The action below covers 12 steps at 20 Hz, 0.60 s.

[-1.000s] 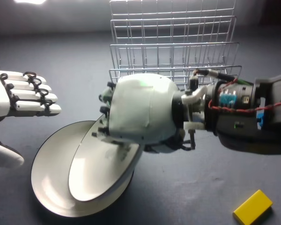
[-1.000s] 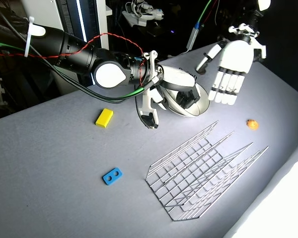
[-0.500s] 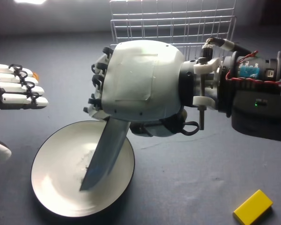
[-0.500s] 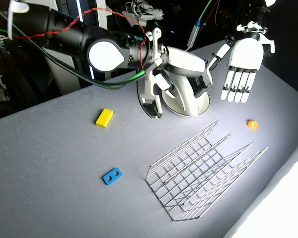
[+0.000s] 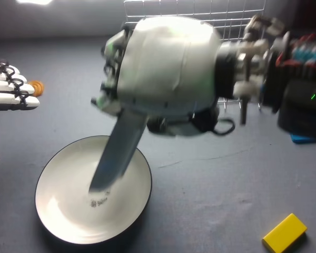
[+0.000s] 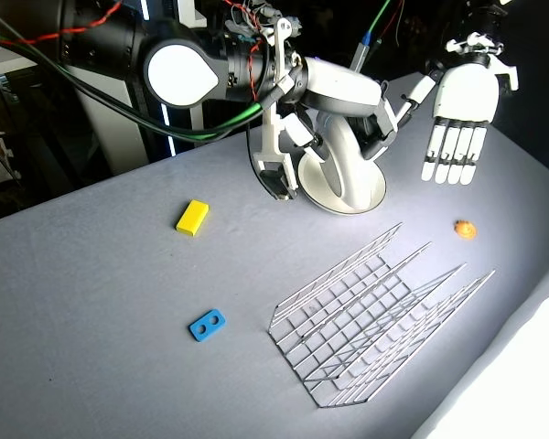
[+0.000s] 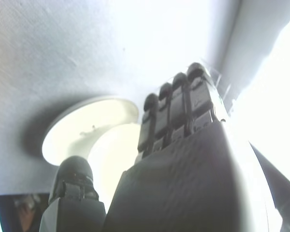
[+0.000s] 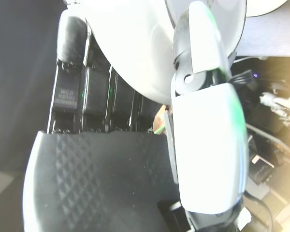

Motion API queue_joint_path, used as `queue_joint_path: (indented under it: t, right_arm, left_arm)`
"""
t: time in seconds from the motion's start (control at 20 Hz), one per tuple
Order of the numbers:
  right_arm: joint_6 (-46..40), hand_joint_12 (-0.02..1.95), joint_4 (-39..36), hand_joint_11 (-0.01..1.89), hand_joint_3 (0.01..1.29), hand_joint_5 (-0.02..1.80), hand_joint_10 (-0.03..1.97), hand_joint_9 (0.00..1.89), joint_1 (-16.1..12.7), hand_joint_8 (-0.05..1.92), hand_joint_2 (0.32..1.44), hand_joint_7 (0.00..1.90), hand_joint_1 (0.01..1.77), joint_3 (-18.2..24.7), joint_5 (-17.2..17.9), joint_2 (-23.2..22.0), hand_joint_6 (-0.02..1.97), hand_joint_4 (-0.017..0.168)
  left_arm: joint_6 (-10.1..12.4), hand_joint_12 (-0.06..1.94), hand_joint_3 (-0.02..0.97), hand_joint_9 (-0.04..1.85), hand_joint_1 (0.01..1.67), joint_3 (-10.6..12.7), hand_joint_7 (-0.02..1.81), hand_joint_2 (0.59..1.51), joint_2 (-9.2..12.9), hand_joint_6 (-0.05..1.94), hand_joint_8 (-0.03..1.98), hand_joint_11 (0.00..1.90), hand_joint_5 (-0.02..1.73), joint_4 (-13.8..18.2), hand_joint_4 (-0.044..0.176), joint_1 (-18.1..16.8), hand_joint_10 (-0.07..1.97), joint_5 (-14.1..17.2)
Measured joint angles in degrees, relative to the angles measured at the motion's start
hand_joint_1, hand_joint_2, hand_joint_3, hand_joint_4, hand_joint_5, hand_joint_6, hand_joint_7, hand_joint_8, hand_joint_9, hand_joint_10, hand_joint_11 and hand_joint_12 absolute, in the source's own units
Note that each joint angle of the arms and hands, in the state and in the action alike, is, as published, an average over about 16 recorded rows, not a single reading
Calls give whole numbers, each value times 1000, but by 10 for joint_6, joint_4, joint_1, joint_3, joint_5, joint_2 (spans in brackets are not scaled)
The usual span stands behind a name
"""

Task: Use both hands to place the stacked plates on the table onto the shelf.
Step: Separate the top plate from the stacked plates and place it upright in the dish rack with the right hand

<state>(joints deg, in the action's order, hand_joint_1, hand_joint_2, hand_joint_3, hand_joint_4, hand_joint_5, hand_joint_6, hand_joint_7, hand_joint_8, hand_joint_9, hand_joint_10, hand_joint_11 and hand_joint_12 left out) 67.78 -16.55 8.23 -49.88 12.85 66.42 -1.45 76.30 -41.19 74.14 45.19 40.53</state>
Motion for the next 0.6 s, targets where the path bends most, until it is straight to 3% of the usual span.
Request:
queue_joint_path:
  t: [0.3, 0.6]
  right_arm:
    - [-40, 1720, 7, 605, 15, 848, 1033, 878, -42, 1101, 1017, 979, 1188, 2, -14, -26, 1091, -1]
    - [-114, 1718, 8, 599, 15, 868, 1029, 881, -78, 1073, 1017, 988, 1188, -12, -27, -43, 1060, -2]
  left_arm:
    - [0, 158, 12, 63, 17, 6, 77, 1161, 5, 19, -4, 15, 100, 27, -2, 5, 4, 72]
    - [0, 175, 12, 70, 17, -6, 86, 1164, 6, 19, -4, 15, 105, 67, -2, 6, 4, 151]
